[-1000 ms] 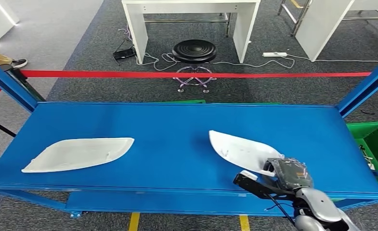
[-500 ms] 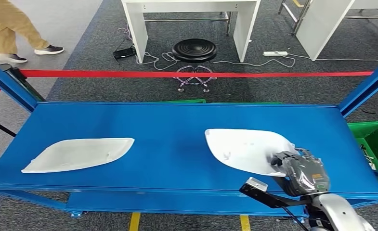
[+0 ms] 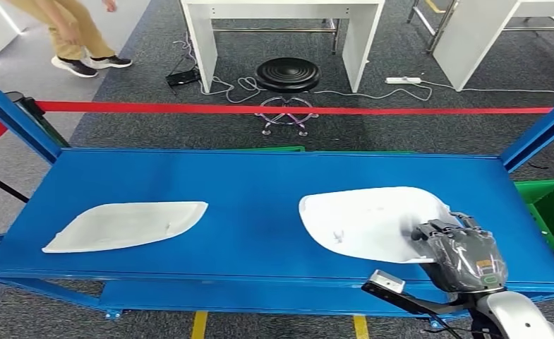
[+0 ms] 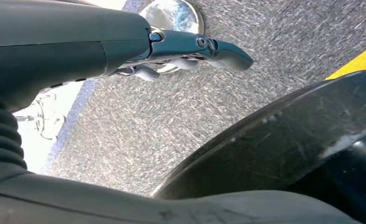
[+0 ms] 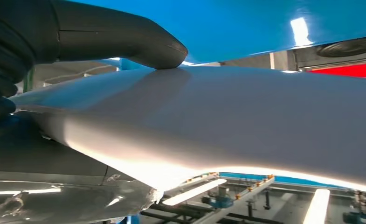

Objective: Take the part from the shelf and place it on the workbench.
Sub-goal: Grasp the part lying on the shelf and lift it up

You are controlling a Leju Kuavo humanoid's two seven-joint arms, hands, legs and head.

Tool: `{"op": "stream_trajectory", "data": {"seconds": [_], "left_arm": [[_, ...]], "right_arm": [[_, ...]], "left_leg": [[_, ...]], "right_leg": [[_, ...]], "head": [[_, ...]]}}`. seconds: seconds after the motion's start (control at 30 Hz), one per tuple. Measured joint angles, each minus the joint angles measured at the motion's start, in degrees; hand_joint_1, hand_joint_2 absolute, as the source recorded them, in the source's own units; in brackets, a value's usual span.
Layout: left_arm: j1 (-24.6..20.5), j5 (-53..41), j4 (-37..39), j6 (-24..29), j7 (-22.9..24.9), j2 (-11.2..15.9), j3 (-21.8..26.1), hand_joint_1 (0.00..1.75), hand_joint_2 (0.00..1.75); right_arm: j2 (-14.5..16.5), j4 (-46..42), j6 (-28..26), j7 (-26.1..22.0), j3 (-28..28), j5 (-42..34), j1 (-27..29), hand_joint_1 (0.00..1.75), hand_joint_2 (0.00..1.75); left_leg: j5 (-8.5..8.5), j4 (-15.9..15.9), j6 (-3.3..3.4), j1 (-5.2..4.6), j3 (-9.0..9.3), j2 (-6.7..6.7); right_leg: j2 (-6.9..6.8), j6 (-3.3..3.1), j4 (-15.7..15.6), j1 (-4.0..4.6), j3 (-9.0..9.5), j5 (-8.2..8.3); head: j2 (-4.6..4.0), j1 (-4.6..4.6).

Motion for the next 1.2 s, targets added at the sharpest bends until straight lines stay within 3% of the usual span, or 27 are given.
{"op": "stream_trajectory", "data": {"seconds": [0.03,0.1,0.13,0.17,0.2,0.27,0.33,0.47,0.5,0.57,0.63,0.67,0.7,0.73,0.8,0.83,0.9,0.97,1.0,1.03,1.1,1.13,1.17,1.2], "left_arm": [[-0.05,-0.11,0.0,-0.13,0.1,-0.03,0.11,0.0,1.75],[-0.14,-0.3,0.0,-0.37,0.29,-0.09,0.32,0.0,1.75],[-0.15,-0.32,0.0,-0.42,0.29,-0.1,0.38,0.0,1.75],[-0.16,-0.34,0.0,-0.45,0.29,-0.1,0.44,0.0,1.75],[-0.18,-0.38,0.0,-0.46,0.32,-0.1,0.5,0.0,1.75],[-0.21,-0.45,0.0,-0.46,0.38,-0.09,0.62,0.0,1.75],[-0.26,-0.49,0.0,-0.44,0.43,-0.02,0.72,0.0,1.75],[-0.37,-0.78,0.0,-0.41,0.61,0.02,0.8,0.0,1.75],[-0.4,-0.89,0.0,-0.39,0.74,-0.02,0.81,0.0,1.75],[-0.52,-1.03,0.0,-0.31,0.96,-0.11,0.87,0.0,1.75],[-0.69,-1.26,0.0,-0.24,1.08,-0.17,0.92,0.0,1.75],[-0.76,-1.4,0.0,-0.23,1.27,-0.21,0.95,0.0,1.75],[-0.8,-1.54,0.0,-0.23,1.55,-0.26,0.96,0.0,1.75],[-0.79,-1.65,0.0,-0.23,1.87,-0.36,0.97,0.0,1.75],[-0.68,-1.82,0.0,-0.25,2.3,-0.66,0.98,0.0,1.75],[-0.61,-1.88,0.0,-0.27,2.39,-0.81,0.98,0.0,1.75],[-0.52,-1.96,0.0,-0.32,2.48,-0.96,0.98,0.0,1.75],[-0.46,-1.97,0.0,-0.36,2.54,-1.02,0.98,0.0,1.75],[-0.45,-1.98,0.0,-0.37,2.57,-1.05,0.98,0.0,1.75],[-0.45,-1.99,0.0,-0.37,2.62,-1.07,0.99,0.0,1.75],[-0.49,-2.07,0.0,-0.37,2.72,-0.99,1.01,0.0,1.75],[-0.51,-2.12,0.0,-0.37,2.75,-0.92,1.02,0.0,1.75],[-0.54,-2.18,0.0,-0.37,2.77,-0.86,1.05,0.0,1.75],[-0.59,-2.25,0.0,-0.36,2.78,-0.8,1.09,0.0,1.75]], "right_arm": [[-0.27,-0.17,-0.27,-0.09,-0.04,0.19,0.24,1.75,1.75],[-0.66,-0.35,-0.6,-0.29,-0.02,0.32,0.59,1.75,1.75],[-0.66,-0.33,-0.61,-0.31,0.03,0.32,0.63,1.75,1.75],[-0.67,-0.32,-0.62,-0.31,0.07,0.31,0.68,1.75,1.75],[-0.72,-0.32,-0.64,-0.28,0.09,0.31,0.72,1.75,1.75],[-0.94,-0.31,-0.73,-0.2,0.12,0.29,0.88,1.75,1.75],[-1.21,-0.31,-0.88,-0.15,0.14,0.28,1.17,1.75,1.75],[-1.58,-0.39,-1.34,0.19,0.15,0.22,1.99,1.75,1.75],[-1.79,-0.55,-1.61,0.38,0.08,0.16,2.44,1.75,1.75],[-2.23,-1.03,-2.22,0.83,-0.09,0.04,3.47,1.75,1.75],[-2.52,-1.41,-2.64,1.27,-0.2,-0.03,4.51,1.75,1.75],[-2.61,-1.52,-2.74,1.44,-0.23,-0.04,4.96,1.75,1.75],[-2.68,-1.62,-2.76,1.57,-0.28,-0.07,5.35,1.75,1.75],[-2.76,-1.72,-2.77,1.67,-0.33,-0.08,5.61,1.75,1.75],[-2.92,-1.94,-2.77,1.78,-0.48,-0.1,5.87,1.75,1.75],[-3.03,-2.08,-2.77,1.81,-0.56,-0.1,5.92,1.75,1.75],[-3.25,-2.31,-2.79,1.82,-0.66,-0.15,5.98,1.75,1.75],[-3.4,-2.39,-2.79,1.81,-0.65,-0.37,6.07,1.75,1.75],[-3.48,-2.39,-2.8,1.79,-0.66,-0.53,6.17,1.75,1.75],[-3.56,-2.39,-2.81,1.77,-0.65,-0.69,6.25,1.75,1.75],[-3.67,-2.39,-2.85,1.71,-0.64,-0.93,6.34,1.75,1.75],[-3.68,-2.38,-2.87,1.68,-0.63,-1.02,6.33,1.75,1.75],[-3.68,-2.38,-2.88,1.65,-0.61,-1.09,6.34,1.75,1.75],[-3.68,-2.37,-2.88,1.63,-0.6,-1.12,6.35,1.75,1.75]], "left_leg": [[0.42,-0.27,0.43,0.15,-0.03,0.07],[1.37,-0.88,1.1,0.5,-0.15,0.22],[1.45,-0.87,1.04,0.5,-0.26,0.22],[1.53,-0.86,0.94,0.53,-0.33,0.22],[1.61,-0.85,0.8,0.6,-0.36,0.21],[1.74,-0.73,0.36,0.78,-0.38,0.1],[1.94,-0.52,-0.32,0.69,-0.52,-0.09],[2.13,-0.06,-1.42,0.44,-1.09,-0.24],[0.93,0.89,-1.7,0.4,-1.47,-0.21],[-3.9,6.08,-2.12,0.19,-2.71,-0.14],[-8.64,13.31,-2.14,-0.19,-3.31,-0.12],[-9.48,15.18,-1.96,-0.37,-2.64,-0.12],[-9.12,15.02,-1.71,-0.48,-1.15,-0.09],[-7.7,12.57,-1.45,-0.49,1.05,-0.06],[-4.87,4.64,-1.17,-0.34,5.84,-0.04],[-4.32,1.24,-1.06,-0.27,7.41,-0.07],[-4.75,-1.8,-0.86,-0.23,7.94,-0.14],[-4.43,-2.01,-0.27,-0.08,6.75,-0.08],[-3.97,-1.96,0.19,0.01,6.13,-0.01],[-3.33,-1.95,0.63,0.12,5.51,0.1],[-2.07,-1.92,1.14,0.15,4.19,0.3],[-1.47,-1.89,1.2,0.12,3.47,0.39],[-0.88,-1.85,1.22,0.07,2.76,0.47],[-0.33,-1.79,1.2,0.02,2.09,0.51]], "right_leg": [[-0.09,0.4,2.43,-0.02,-0.89,-1.7],[-0.27,1.13,10.26,0.03,-3.7,-6.3],[-0.28,1.22,13.16,0.03,-4.57,-7.38],[-0.3,1.29,14.08,0.02,-4.54,-7.37],[-0.33,1.35,12.44,-0.02,-3.27,-6.19],[-0.4,1.61,4.5,-0.17,1.57,-3.2],[-0.16,1.2,-1.05,-0.08,4.89,-1.84],[-0.02,-0.8,-1.5,-0.04,3.96,-1.45],[-0.12,-1.31,-1.52,-0.09,3.43,-1.16],[-0.32,-2.14,-1.56,-0.02,2.5,-0.39],[-0.4,-2.52,-1.48,0.3,1.43,0.61],[-0.42,-2.56,-1.44,0.48,0.79,1.13],[-0.41,-2.54,-1.4,0.65,0.15,1.63],[-0.4,-2.45,-1.37,0.78,-0.41,2.12],[-0.35,-2.11,-1.31,1.06,-1.44,3.15],[-0.34,-1.91,-1.28,1.23,-1.98,3.78],[-0.35,-1.53,-1.29,1.5,-3.09,5.2],[-0.32,-1.02,-1.32,1.54,-4.05,6.1],[-0.33,-0.73,-0.71,1.5,-4.6,5.25],[-0.35,-0.44,0.9,1.46,-5.22,3.34],[-0.42,0.01,7.41,1.39,-6.93,-2.21],[-0.43,0.16,11.32,1.38,-7.65,-4.19],[-0.43,0.21,14.22,1.38,-7.87,-4.86],[-0.42,0.19,15.31,1.39,-7.22,-4.3]], "head": [[0.0,0.07],[0.0,0.21],[0.0,0.21],[0.0,0.21],[0.0,0.2],[0.0,0.22],[0.0,0.26],[0.0,0.14],[0.0,0.09],[0.0,-0.07],[0.0,-0.16],[0.0,-0.15],[0.0,-0.15],[0.0,-0.15],[0.0,-0.19],[0.0,-0.18],[0.0,-0.17],[0.0,-0.17],[0.0,-0.14],[0.0,-0.11],[0.0,0.02],[0.0,0.06],[0.0,0.08],[0.0,0.08]]}}
